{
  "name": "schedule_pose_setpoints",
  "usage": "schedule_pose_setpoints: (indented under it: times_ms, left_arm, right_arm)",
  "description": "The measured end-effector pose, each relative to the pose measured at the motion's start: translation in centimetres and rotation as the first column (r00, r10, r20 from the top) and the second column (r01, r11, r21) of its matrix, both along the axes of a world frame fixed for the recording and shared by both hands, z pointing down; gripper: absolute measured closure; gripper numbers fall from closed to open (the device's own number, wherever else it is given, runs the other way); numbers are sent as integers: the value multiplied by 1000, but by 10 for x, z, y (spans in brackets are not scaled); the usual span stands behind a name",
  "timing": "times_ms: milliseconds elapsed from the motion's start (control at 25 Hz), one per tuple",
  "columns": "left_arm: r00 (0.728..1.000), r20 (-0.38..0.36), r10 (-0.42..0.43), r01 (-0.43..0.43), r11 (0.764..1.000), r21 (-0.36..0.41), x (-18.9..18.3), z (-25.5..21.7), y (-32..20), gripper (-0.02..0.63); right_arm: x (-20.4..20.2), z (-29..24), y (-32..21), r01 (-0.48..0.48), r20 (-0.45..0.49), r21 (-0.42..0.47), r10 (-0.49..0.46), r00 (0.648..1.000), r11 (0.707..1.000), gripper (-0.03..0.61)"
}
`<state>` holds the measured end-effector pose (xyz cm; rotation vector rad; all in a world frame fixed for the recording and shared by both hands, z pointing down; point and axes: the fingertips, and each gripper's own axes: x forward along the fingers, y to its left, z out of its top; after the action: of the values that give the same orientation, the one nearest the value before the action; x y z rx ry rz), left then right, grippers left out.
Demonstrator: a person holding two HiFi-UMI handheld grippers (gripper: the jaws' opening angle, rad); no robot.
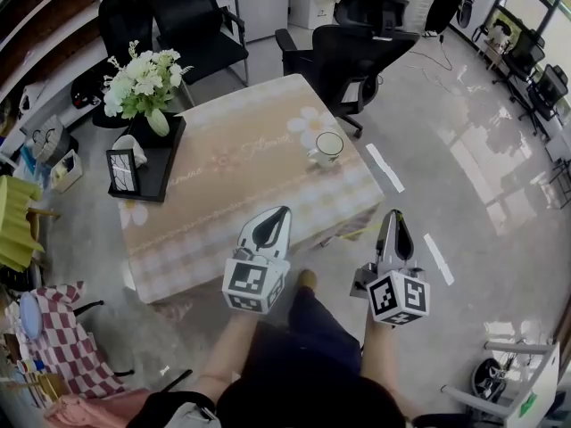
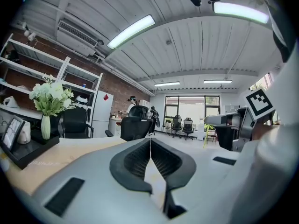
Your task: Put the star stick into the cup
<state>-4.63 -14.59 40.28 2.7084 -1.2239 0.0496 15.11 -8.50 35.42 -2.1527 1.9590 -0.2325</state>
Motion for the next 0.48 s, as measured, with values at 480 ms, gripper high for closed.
schedule_pose_setpoints:
  times_ms: [480]
  left_arm:
    - [1000,10,-4,4,1000,-16,39,7,-47,601]
  right_arm:
    - [43,1,-50,1,16,-2,-1,1000,1000,563]
